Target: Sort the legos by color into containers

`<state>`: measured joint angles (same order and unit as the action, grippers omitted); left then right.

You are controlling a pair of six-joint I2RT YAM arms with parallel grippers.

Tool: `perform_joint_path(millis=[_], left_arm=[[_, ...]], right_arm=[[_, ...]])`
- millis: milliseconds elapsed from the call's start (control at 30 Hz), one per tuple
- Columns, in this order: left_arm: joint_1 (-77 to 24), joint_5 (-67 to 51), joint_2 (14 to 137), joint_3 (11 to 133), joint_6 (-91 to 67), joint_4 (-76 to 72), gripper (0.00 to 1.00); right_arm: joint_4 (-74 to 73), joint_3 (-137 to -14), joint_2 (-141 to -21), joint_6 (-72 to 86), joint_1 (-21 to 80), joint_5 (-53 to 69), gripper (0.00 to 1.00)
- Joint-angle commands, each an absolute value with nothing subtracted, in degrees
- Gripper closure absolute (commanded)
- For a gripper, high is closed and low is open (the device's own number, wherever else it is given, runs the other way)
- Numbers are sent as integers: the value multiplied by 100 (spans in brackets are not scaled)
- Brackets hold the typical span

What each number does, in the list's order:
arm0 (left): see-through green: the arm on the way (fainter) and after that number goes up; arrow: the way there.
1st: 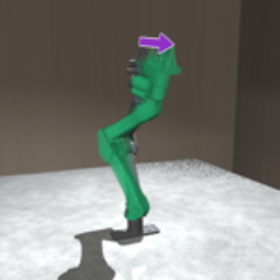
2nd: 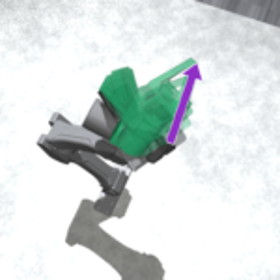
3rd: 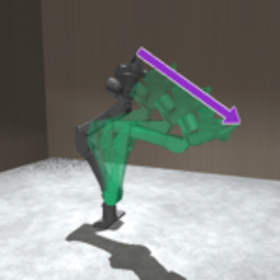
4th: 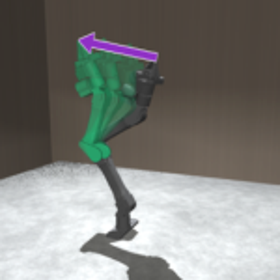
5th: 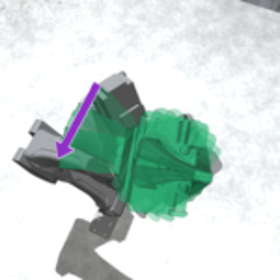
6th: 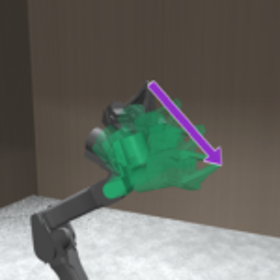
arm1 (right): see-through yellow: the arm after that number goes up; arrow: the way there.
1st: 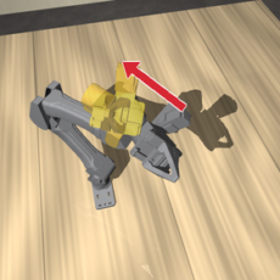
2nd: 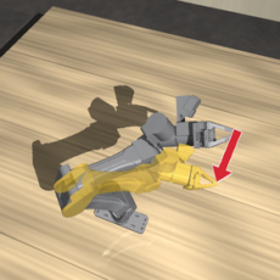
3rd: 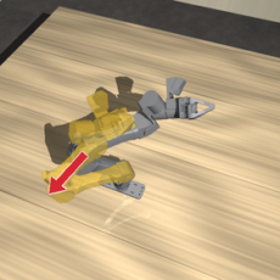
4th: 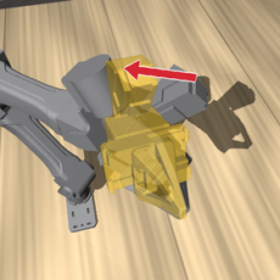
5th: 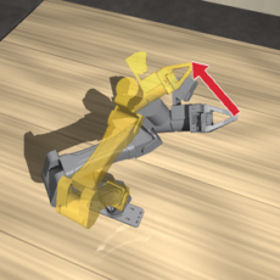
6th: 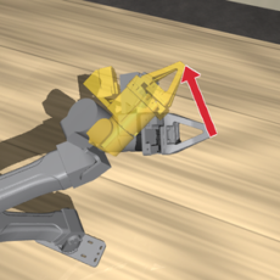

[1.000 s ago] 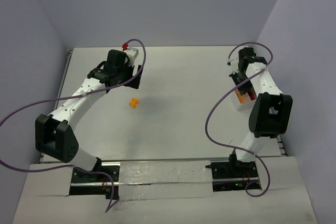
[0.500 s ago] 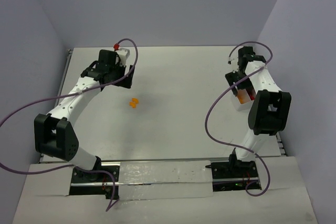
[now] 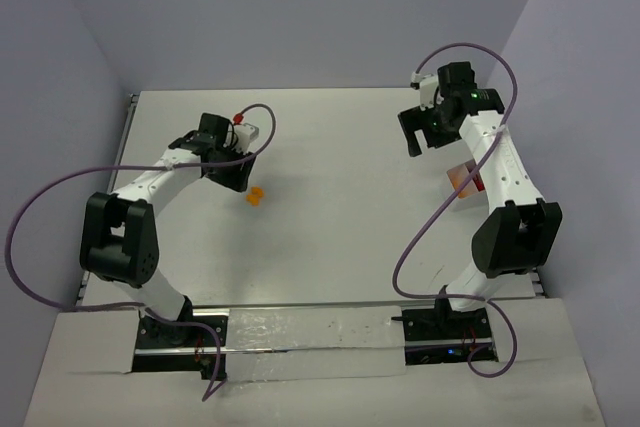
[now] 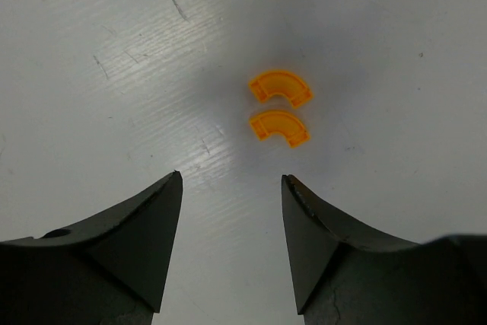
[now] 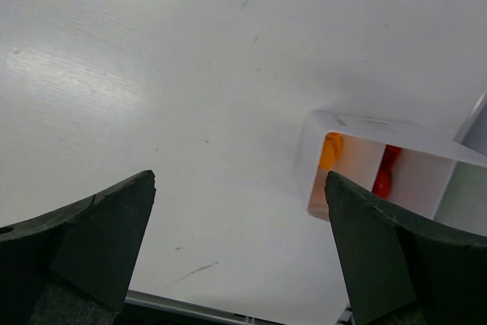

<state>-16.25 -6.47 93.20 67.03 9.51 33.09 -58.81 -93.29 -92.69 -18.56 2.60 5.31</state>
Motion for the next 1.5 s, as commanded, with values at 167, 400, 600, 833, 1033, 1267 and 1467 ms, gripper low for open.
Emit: perform_joint_path(millis=[167,400,600,833,1033,1267,1467], left_arm=[[-1604,-1298,9749,6689,1335,3155,25],[-1635,-1599,9987,6668,1517,3114,19],[-1733,-1598,10209,6717,1573,3123,24],[-1908,-1300,10295,6600,1485,2921,26],[-2114,-944,10411,6544,1464,2725,26],[-2145,-826,10556,6609,1424,2718,33],[-2148,-802,10564,6597,1424,2733,41]], right_arm=[[-5819,-9055,-9066,-1420,574,900,0],[-5772,-8980,-9079,-1415,598,914,0],[-5748,-8941,-9073,-1406,598,914,0],[-5742,-8912,-9085,-1400,598,911,0],[-5757,-8947,-9105,-1393,598,936,0],[-5748,-8902,-9055,-1415,598,896,0],[-5713,-8871,-9044,-1397,598,917,0]])
